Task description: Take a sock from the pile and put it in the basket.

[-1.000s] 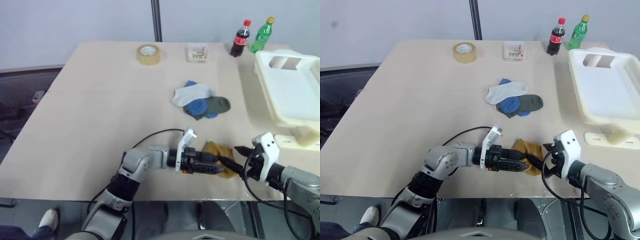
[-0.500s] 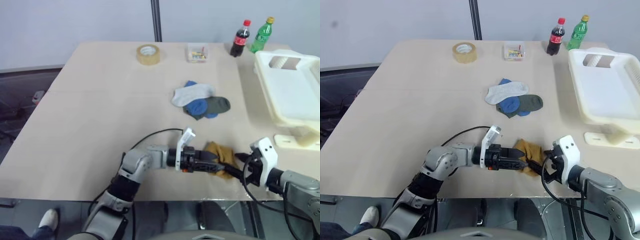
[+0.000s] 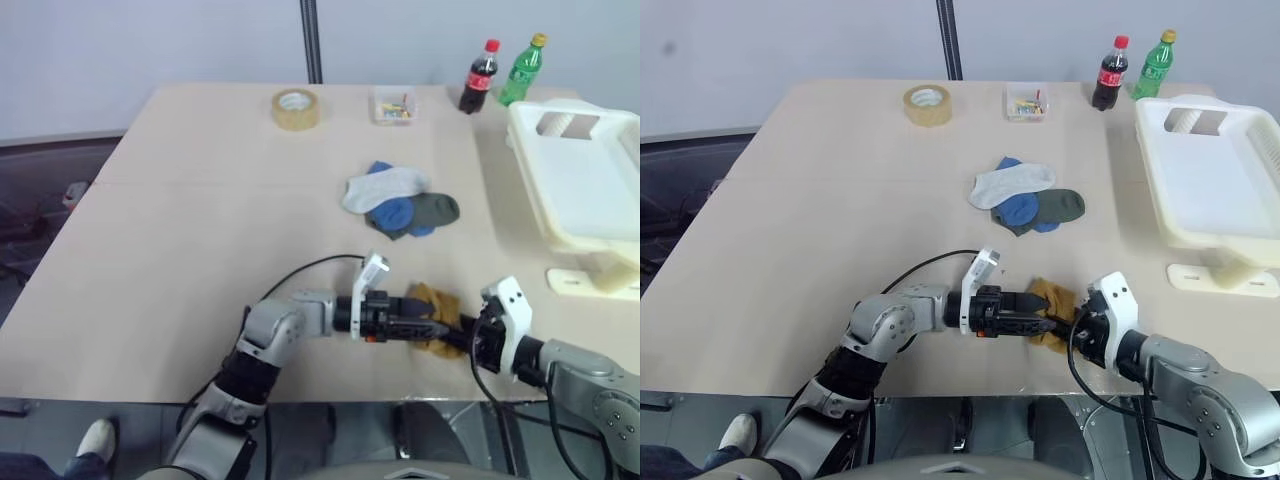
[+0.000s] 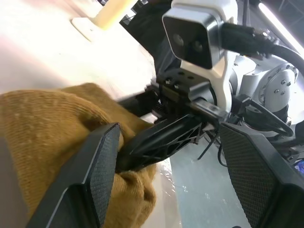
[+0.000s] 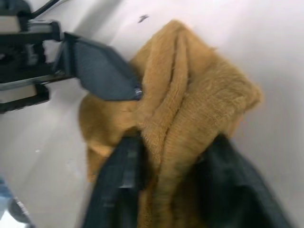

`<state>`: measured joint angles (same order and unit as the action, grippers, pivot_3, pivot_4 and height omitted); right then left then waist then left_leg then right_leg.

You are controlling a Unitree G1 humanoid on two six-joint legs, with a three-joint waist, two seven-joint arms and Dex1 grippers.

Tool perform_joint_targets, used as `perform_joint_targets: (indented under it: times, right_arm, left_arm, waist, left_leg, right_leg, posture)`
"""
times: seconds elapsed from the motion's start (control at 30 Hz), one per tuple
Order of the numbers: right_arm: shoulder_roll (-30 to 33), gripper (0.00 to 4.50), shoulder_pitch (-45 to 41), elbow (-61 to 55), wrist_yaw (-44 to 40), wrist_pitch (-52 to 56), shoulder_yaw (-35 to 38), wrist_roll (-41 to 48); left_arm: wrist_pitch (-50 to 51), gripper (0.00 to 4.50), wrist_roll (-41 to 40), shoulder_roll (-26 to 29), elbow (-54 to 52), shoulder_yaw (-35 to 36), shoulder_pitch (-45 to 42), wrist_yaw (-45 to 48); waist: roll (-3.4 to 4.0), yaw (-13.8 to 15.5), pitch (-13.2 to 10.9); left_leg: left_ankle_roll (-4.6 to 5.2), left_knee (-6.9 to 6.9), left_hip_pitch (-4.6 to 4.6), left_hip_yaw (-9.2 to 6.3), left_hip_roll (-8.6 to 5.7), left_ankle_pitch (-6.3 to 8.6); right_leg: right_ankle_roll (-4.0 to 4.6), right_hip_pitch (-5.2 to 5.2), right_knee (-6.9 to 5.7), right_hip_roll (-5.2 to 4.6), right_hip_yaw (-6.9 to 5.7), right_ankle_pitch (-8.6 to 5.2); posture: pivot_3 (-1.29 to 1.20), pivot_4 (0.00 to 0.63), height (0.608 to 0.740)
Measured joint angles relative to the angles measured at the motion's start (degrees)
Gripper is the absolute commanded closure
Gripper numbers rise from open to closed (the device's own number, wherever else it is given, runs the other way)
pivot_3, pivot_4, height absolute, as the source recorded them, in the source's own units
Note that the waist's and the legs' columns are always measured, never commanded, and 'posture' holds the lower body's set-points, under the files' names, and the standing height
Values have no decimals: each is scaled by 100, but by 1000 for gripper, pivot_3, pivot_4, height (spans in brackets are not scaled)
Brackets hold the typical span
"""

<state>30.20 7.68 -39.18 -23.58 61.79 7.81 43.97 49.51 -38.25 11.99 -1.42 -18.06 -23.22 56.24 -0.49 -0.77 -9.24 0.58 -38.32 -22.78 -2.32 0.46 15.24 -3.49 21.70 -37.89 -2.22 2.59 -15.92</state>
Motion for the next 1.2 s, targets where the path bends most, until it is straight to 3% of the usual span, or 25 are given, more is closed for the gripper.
perform_joint_targets:
  times: [0.03, 0.27, 0.57, 0.7, 0.93, 1.0, 1.07, 1.2]
  right_arm:
    - [13, 4495, 3, 1, -13, -19, 0, 2]
    - [69, 4495, 59, 93, -110, -157, -2, 2]
    - [339, 4495, 88, 152, -310, -251, 55, 100]
    - [517, 4495, -59, 150, -352, -115, 296, 408]
    - [1252, 4495, -1053, 312, -402, 325, 1092, 1383]
    - [1820, 4495, -1469, 692, -605, 465, 1434, 1661]
    - [1927, 4495, -1547, 748, -631, 475, 1562, 1684]
    - [2966, 4495, -1718, 1720, -1465, 436, 1682, 1491]
  left_arm:
    - [-8, 1012, 5, 1, 0, 0, 0, -10]
    - [-434, 1012, 376, 417, -237, -75, 98, 39]
    - [-3218, 1012, 2243, 1425, -743, -305, 444, 90]
    - [-3784, 1012, 2352, 1324, -847, -226, 622, -3]
    - [-4335, 1012, 2051, 752, -935, 109, 892, -229]
    - [-4454, 1012, 2042, 660, -905, 184, 912, -297]
    - [-4482, 1012, 2042, 658, -905, 186, 916, -300]
    - [-4692, 1012, 2038, 458, -856, 192, 929, -348]
  waist:
    - [0, 0, 0]
    - [1, 2, 0]
    - [1, 33, 0]
    - [2, 37, -7]
    - [5, 16, -14]
    - [9, 19, -23]
    - [6, 28, -24]
    - [4, 49, -26]
  left_leg:
    - [0, 0, 0, 0, 0, 0]
    - [0, 1, 1, -1, 1, 0]
    - [0, 8, -3, 1, 10, 0]
    - [4, 5, -7, 5, 8, 2]
    - [4, 3, -6, 3, 9, 2]
    - [5, 2, -7, 7, 3, 2]
    - [5, 2, -6, 5, 2, 2]
    - [10, 2, -12, 12, 0, 6]
  right_leg:
    - [0, 0, 0, 0, 0, 0]
    - [0, 0, -1, 0, 0, 0]
    - [2, 1, 11, -7, 0, 0]
    - [0, 1, 11, -18, 1, 1]
    - [0, 1, 6, -10, -3, 1]
    - [0, 1, 6, -12, 0, 1]
    - [0, 0, 7, -11, -3, 1]
    - [0, 0, 16, -9, -2, 1]
  posture:
    - [0, 150, 740]
    - [0, 150, 740]
    - [0, 150, 740]
    - [0, 150, 740]
    - [0, 150, 740]
    - [0, 150, 740]
    - [0, 150, 740]
    - [0, 150, 740]
